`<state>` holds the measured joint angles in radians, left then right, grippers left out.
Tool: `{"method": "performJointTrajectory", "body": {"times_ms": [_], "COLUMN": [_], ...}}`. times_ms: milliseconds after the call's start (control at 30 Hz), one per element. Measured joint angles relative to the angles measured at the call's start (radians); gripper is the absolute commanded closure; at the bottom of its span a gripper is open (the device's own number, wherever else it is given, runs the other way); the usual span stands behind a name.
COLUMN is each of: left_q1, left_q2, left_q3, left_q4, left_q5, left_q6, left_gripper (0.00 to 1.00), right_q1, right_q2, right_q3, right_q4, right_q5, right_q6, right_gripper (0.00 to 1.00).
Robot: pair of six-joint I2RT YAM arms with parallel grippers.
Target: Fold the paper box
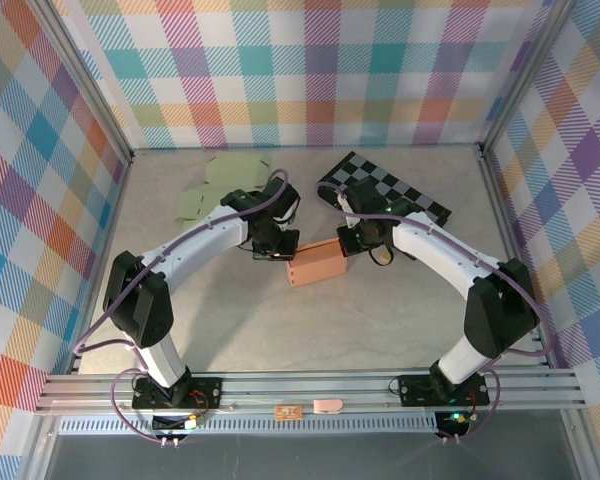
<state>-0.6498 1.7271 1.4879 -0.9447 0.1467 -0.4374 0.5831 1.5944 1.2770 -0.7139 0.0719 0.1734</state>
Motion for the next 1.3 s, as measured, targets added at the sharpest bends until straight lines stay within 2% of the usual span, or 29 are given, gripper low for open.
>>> {"method": "performJointTrajectory", "body": {"times_ms": [500, 1300], "left_q1": [0.018, 0.043], "left_q2": [0.051, 0.060], "left_q3": [0.068, 0.059], "left_q4": [-0.075, -0.058], "left_q5": [0.066, 0.145], "left_q6": [-0.066, -0.148], "left_gripper": [1.00, 1.00], "right_q1": [0.000, 0.000], "right_q2": [0.053, 0.066], "right_q3": [0.079, 0.099], "right_q4": [-0.068, -0.090], "right_q5": [0.014, 0.026], "right_q6": [-0.001, 0.000], "right_gripper": [1.00, 1.00]}}
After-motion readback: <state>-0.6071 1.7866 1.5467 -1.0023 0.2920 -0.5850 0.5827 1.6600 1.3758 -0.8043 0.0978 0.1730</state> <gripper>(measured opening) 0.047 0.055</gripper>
